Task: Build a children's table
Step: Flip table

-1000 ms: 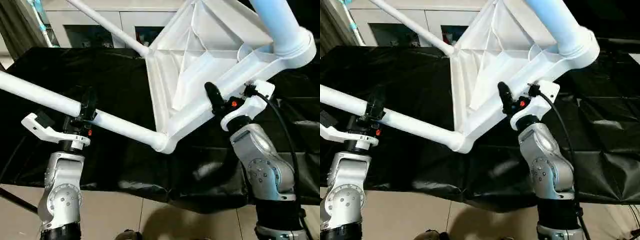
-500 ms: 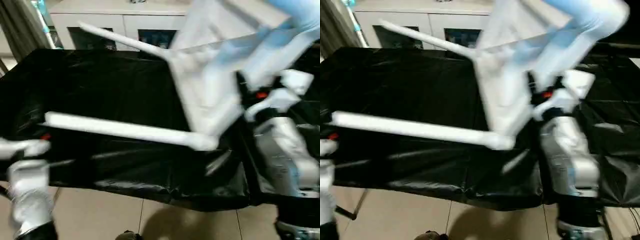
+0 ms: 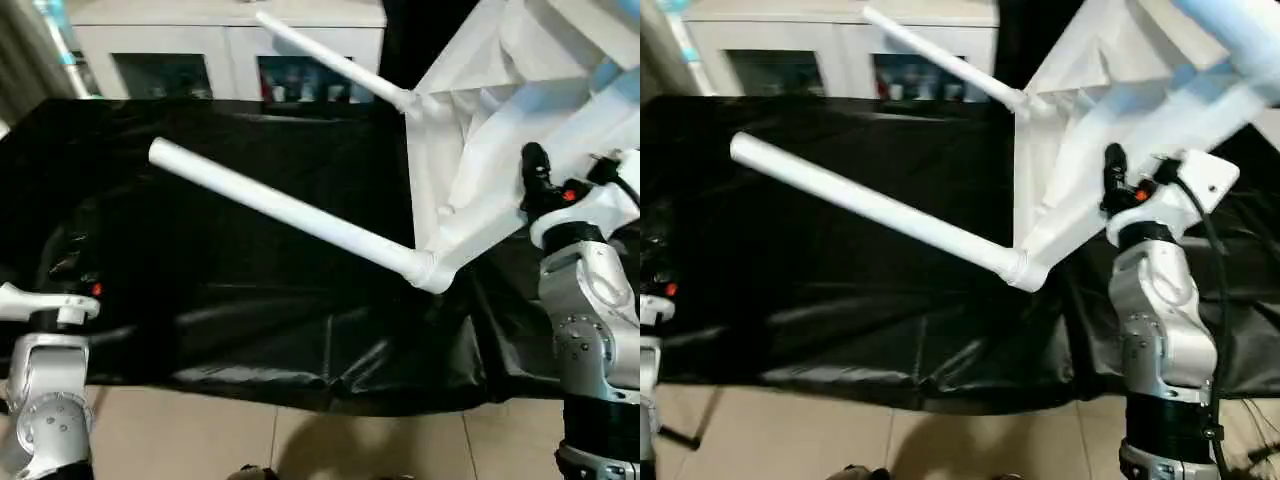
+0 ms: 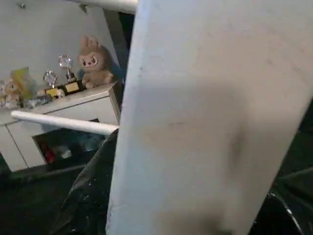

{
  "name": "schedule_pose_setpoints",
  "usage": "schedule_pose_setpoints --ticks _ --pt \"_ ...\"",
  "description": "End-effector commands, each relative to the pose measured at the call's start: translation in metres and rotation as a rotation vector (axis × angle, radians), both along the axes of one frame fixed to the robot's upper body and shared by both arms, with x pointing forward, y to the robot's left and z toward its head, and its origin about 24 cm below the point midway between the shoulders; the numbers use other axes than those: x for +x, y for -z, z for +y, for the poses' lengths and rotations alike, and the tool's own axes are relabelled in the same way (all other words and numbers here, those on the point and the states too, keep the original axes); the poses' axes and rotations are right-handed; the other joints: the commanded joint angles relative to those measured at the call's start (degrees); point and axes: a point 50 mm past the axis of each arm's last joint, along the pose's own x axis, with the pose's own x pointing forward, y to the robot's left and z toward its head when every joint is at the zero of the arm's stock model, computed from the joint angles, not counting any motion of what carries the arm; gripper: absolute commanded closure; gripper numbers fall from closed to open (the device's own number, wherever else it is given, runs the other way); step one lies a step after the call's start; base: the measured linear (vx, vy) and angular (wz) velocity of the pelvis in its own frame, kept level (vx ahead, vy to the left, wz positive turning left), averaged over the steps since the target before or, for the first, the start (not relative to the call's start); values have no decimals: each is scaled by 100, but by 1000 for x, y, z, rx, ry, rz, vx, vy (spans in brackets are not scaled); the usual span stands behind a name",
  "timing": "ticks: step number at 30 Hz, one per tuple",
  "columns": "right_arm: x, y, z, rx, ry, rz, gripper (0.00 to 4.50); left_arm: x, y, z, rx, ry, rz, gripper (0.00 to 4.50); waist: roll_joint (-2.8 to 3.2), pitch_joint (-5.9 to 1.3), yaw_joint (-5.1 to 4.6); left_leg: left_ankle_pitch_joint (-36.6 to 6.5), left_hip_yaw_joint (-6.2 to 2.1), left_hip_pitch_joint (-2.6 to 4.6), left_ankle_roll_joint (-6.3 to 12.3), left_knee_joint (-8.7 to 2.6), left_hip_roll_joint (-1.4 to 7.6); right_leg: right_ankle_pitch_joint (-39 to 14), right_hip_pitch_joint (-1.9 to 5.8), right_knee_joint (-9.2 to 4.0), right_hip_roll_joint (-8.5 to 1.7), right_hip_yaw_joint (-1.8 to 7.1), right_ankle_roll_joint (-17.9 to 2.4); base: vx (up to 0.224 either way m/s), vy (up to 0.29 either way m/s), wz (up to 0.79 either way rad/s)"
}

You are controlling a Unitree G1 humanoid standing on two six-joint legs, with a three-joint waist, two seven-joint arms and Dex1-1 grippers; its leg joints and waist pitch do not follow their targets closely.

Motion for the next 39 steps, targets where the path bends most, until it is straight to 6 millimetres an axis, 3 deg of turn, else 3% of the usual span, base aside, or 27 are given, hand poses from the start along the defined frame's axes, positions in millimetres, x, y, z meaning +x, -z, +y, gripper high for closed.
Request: schedule_pose_setpoints --ticks 1,7,8,9,15,27,32,33,37,39 --pt "3 24 5 -103 -20 143 254 2 -6 -14 99 96 2 9 15 -215 -13 -2493 -170 163 -471 -536 231 -2521 -3 -489 -167 166 -154 0 0 0" --pt "6 20 6 -153 -36 142 255 2 -11 -45 331 279 23 9 24 -222 -22 -2506 -165 182 -494 -548 250 -2192 3 -455 -157 175 -270 0 0 0" --pt "8 20 10 -183 -58 146 256 1 -9 -61 444 377 40 9 -6 -231 -25 -2497 -156 177 -494 -542 248 -2154 10 -461 -155 179 -297 0 0 0" --pt "8 20 11 -194 -64 147 257 0 -8 -67 488 414 48 9 13 -233 -14 -2426 -162 174 -475 -547 255 -2090 20 -443 -170 185 -303 0 0 0" --pt "8 20 17 -239 -81 153 261 -1 -11 -85 655 498 43 9 16 -243 -12 -2354 -144 192 -505 -547 256 -1889 31 -432 -162 190 -439 0 0 0" --pt "5 23 15 -306 -112 169 263 -3 -26 -96 813 548 -32 9 30 -249 6 -2347 -140 202 -516 -541 249 -1673 48 -402 -152 188 -587 0 0 0" --pt "-7 27 10 -376 -177 207 263 -5 -32 -102 970 610 -55 9 31 -237 40 -2266 -138 201 -469 -541 255 -1584 67 -404 -159 195 -570 0 0 0" --pt "-9 27 8 -383 -172 211 263 -4 -34 -103 991 595 -66 9 51 -230 35 -2262 -147 182 -473 -549 250 -1624 76 -399 -169 193 -603 0 0 0" --pt "-8 26 4 -397 -131 208 263 -1 -39 -107 996 565 -107 9 71 -221 22 -2440 -148 215 -518 -551 252 -1767 50 -427 -161 187 -660 0 0 0" --pt "-7 25 4 -386 -128 201 207 0 -42 -108 987 554 -126 9 68 -220 30 -2515 -156 217 -532 -550 252 -1859 52 -428 -170 187 -684 0 0 0"
